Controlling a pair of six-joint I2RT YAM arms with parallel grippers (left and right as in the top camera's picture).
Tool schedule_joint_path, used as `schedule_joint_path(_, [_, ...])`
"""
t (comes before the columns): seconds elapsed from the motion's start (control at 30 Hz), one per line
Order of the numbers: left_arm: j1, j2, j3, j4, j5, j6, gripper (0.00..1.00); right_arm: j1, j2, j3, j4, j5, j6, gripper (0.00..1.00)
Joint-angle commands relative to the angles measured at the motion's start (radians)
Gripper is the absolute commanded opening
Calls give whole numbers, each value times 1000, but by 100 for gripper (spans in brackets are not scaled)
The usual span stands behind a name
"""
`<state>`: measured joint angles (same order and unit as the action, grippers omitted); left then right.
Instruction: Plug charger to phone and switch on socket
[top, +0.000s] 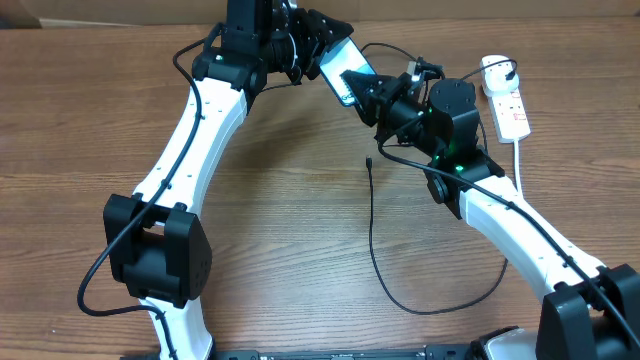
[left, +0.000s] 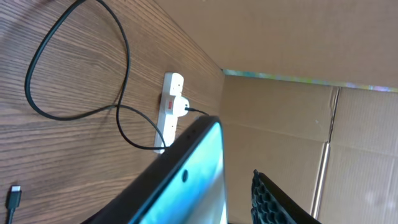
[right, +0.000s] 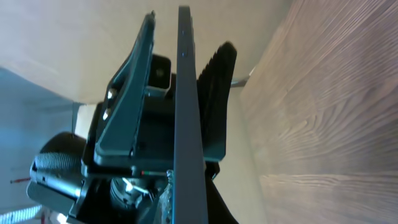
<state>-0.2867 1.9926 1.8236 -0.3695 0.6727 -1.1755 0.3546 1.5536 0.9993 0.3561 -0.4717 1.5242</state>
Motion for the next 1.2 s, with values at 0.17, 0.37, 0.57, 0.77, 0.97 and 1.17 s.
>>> schedule_joint_path(0.17, [-43, 2, 16, 35, 37, 45, 4, 63, 14, 2, -8, -238, -36, 4])
schedule_joint_path(0.37, [-43, 2, 16, 35, 34, 42, 4, 63, 14, 2, -8, -237, -36, 4])
schedule_joint_path(0.57, [-41, 2, 16, 34, 33, 42, 4, 63, 14, 2, -9, -237, -40, 5])
schedule_joint_path(0.77, [-34, 2, 16, 33, 37, 47, 4, 60, 14, 2, -13, -217, -100, 9])
schedule_joint_path(0.97, [-33, 2, 16, 30, 82, 49, 4, 32, 14, 2, -39, -200, -158, 4])
schedule_joint_path(1.17, [-34, 2, 16, 26, 119, 77, 4, 2, 14, 2, -47, -200, -192, 4])
